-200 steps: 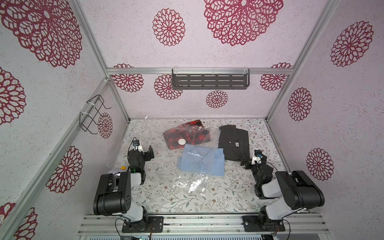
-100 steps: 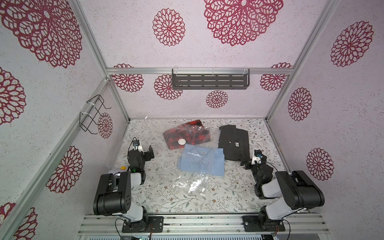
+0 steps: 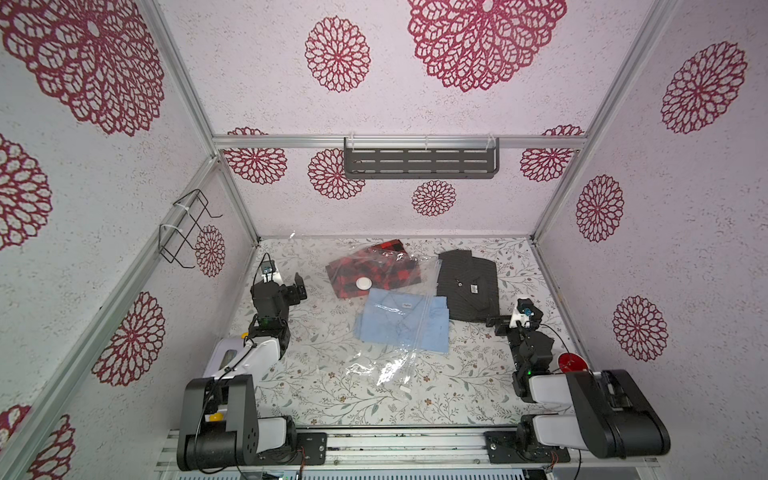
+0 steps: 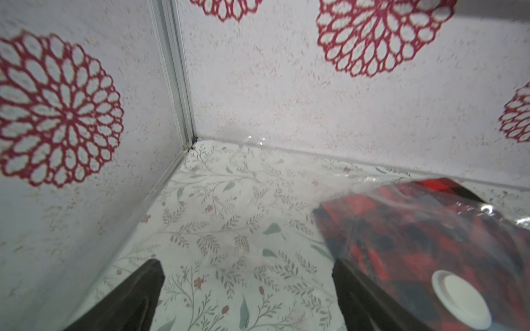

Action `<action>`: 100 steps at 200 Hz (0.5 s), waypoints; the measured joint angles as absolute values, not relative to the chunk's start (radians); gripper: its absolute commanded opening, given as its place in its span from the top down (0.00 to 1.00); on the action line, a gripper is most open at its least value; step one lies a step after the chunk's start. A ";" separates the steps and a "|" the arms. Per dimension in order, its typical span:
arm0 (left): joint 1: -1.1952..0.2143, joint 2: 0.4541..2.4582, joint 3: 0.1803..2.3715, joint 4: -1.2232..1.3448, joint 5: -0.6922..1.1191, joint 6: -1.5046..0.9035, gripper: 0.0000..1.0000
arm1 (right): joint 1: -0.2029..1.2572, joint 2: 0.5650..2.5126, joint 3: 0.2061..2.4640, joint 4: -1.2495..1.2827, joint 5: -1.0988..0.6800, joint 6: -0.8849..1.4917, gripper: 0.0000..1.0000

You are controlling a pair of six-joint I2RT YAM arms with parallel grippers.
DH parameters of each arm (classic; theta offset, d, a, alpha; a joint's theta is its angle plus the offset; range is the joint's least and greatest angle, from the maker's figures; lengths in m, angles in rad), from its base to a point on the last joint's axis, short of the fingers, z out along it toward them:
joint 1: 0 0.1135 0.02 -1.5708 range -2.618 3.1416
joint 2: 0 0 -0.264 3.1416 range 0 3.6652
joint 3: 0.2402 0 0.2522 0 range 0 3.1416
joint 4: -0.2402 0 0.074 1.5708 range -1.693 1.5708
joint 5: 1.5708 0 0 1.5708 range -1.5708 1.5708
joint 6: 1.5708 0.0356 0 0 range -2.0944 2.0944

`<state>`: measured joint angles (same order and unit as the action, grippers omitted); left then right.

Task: Place the folded shirt into the vacuum bag
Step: Adjust the shirt at the center of the board.

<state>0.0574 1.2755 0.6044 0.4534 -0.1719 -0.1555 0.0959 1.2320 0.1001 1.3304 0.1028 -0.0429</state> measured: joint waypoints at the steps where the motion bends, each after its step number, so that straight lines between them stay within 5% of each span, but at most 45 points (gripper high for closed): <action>1: 0.056 1.268 0.606 0.448 -0.172 -0.158 0.03 | 0.096 1.225 0.100 1.328 0.103 -0.041 0.00; 69: -0.118 0.958 0.719 0.081 -0.168 -0.324 0.03 | 0.106 0.833 0.226 0.883 0.082 0.250 0.00; 100: -0.221 0.868 0.619 0.112 -0.163 -0.406 0.03 | 0.093 0.726 0.135 0.860 0.036 0.400 0.00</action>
<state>-0.2207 0.8684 0.6186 0.1120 -0.1635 -0.4057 0.0929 0.7261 0.1352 0.8604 0.0357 0.4000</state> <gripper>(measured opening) 0.973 0.996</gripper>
